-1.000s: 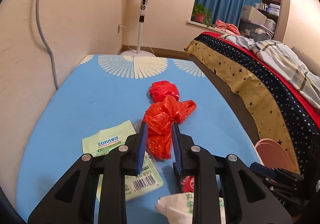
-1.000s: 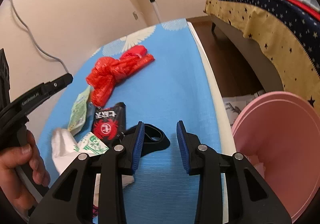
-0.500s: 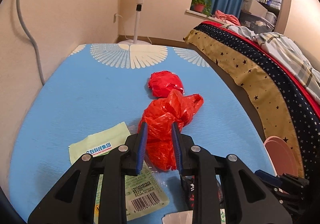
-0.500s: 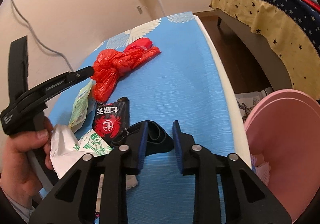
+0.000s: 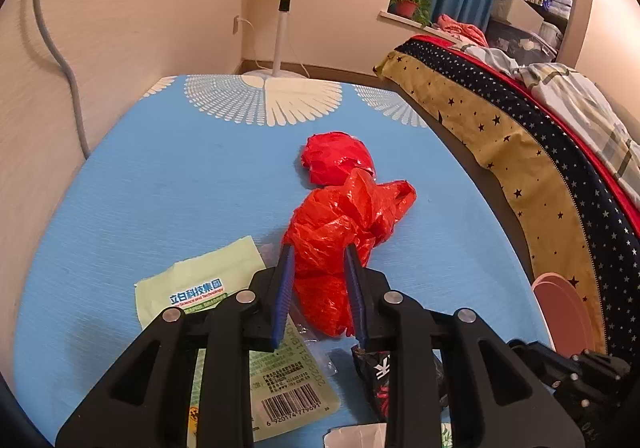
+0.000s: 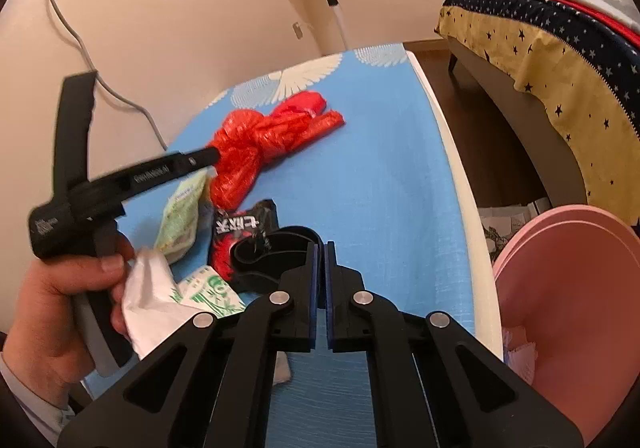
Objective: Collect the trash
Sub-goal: 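Close left tool on the red plastic bag while right tool closes on the black elastic band, then carry the red bag in left tool while right tool carries the black band to the pink bin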
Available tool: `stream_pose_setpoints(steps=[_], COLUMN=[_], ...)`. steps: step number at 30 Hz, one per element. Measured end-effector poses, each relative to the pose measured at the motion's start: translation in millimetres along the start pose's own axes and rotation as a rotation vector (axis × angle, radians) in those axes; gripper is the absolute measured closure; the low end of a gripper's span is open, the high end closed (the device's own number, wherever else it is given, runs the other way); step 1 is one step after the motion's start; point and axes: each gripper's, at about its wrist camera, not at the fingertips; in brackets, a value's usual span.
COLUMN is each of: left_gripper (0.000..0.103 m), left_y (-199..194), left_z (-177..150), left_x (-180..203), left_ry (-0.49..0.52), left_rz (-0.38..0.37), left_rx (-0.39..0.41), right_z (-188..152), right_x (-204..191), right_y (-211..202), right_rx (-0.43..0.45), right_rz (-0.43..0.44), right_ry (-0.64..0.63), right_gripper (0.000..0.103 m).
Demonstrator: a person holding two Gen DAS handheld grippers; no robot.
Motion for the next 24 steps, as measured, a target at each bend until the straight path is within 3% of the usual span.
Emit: stream_pose_setpoints(steps=[5, 7, 9, 24], left_gripper=[0.078, 0.093, 0.100, 0.101], left_y=[3, 4, 3, -58], left_z=[2, 2, 2, 4], left_x=[3, 4, 8, 33], left_ry=[-0.009, -0.009, 0.013, 0.057], left_rz=[-0.017, -0.030, -0.025, 0.000], left_rx=[-0.003, -0.008, -0.005, 0.114], right_z=[3, 4, 6, 14], right_x=[0, 2, 3, 18], right_y=[-8, -10, -14, -57], right_rx=[0.026, 0.033, 0.045, 0.160], right_rz=[-0.011, -0.015, -0.023, -0.110], right_ry=[0.003, 0.011, 0.017, 0.053], right_gripper=[0.100, 0.100, 0.100, 0.100])
Point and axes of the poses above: each gripper's, at about its wrist camera, not at the fingertips, and y roughly the way its jaws point, x to its right, z to its top, and after that the axes turned 1 degree about x, right-handed
